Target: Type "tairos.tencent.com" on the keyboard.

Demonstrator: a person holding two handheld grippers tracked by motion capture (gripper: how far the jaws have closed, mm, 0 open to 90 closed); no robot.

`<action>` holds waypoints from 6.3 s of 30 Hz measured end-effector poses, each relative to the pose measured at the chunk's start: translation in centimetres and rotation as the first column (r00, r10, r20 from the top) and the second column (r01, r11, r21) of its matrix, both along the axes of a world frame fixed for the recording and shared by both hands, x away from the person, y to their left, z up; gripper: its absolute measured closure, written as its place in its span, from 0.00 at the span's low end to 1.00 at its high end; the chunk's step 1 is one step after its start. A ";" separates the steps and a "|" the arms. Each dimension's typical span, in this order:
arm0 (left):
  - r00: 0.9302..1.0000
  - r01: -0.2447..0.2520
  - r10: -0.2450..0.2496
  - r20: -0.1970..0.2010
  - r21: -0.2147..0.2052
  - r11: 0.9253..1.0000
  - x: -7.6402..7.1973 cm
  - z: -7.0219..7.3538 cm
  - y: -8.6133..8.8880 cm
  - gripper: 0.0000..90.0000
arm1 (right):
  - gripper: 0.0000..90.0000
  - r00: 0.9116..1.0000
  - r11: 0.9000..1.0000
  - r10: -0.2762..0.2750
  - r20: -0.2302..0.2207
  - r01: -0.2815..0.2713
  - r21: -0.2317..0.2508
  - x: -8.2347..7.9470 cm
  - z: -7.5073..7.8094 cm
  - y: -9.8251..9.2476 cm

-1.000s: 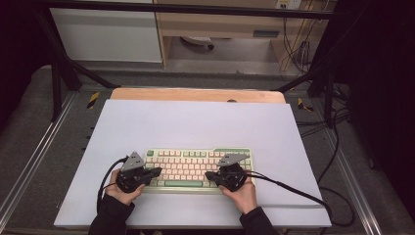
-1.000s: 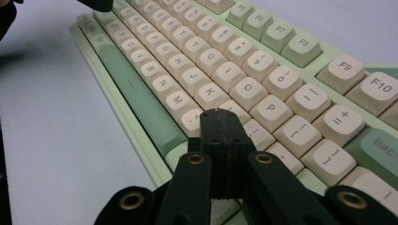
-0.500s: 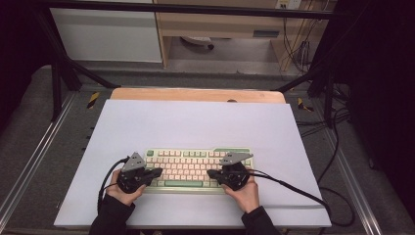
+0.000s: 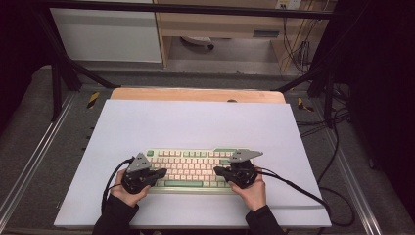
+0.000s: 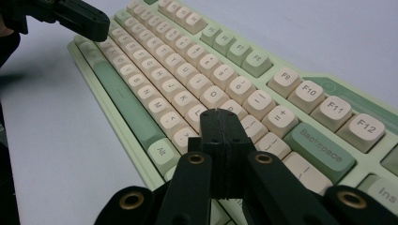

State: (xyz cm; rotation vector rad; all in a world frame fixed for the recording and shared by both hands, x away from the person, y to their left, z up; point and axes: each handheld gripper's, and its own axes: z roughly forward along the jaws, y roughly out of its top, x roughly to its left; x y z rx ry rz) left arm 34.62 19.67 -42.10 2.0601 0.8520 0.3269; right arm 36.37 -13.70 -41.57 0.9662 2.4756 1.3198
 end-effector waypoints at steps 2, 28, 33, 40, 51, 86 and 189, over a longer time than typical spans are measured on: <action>1.000 0.000 0.000 -0.003 0.000 1.000 0.0 0.0 -0.3 0.99 | 1.00 1.000 1.000 0.000 0.002 0.000 0.000 0.0 0.0 -0.1; 0.999 0.035 -0.034 -0.020 0.043 0.998 0.3 -1.2 -2.2 1.00 | 1.00 1.000 1.000 0.002 0.003 -0.002 0.001 0.0 0.1 -0.2; 0.999 0.036 -0.036 -0.016 0.043 0.998 0.2 -1.2 -2.2 1.00 | 1.00 1.000 1.000 0.001 0.000 -0.001 0.002 0.0 0.1 -0.1; 0.999 0.036 -0.035 -0.008 0.022 0.999 0.0 -0.6 -1.6 1.00 | 1.00 1.000 1.000 -0.001 0.001 0.001 -0.009 0.0 0.0 -0.1; 1.000 0.011 -0.011 0.003 -0.003 1.000 -0.1 0.0 -0.1 1.00 | 1.00 1.000 1.000 -0.003 0.006 0.003 0.005 0.0 0.2 -0.2; 1.000 -0.019 0.018 -0.009 -0.035 0.999 0.1 0.0 1.9 1.00 | 1.00 1.000 1.000 -0.024 0.000 0.024 0.015 2.2 0.6 3.8; 1.000 -0.024 0.025 0.011 -0.041 0.999 0.0 0.5 2.1 1.00 | 1.00 0.999 0.998 0.054 0.004 -0.053 -0.038 0.3 0.2 6.1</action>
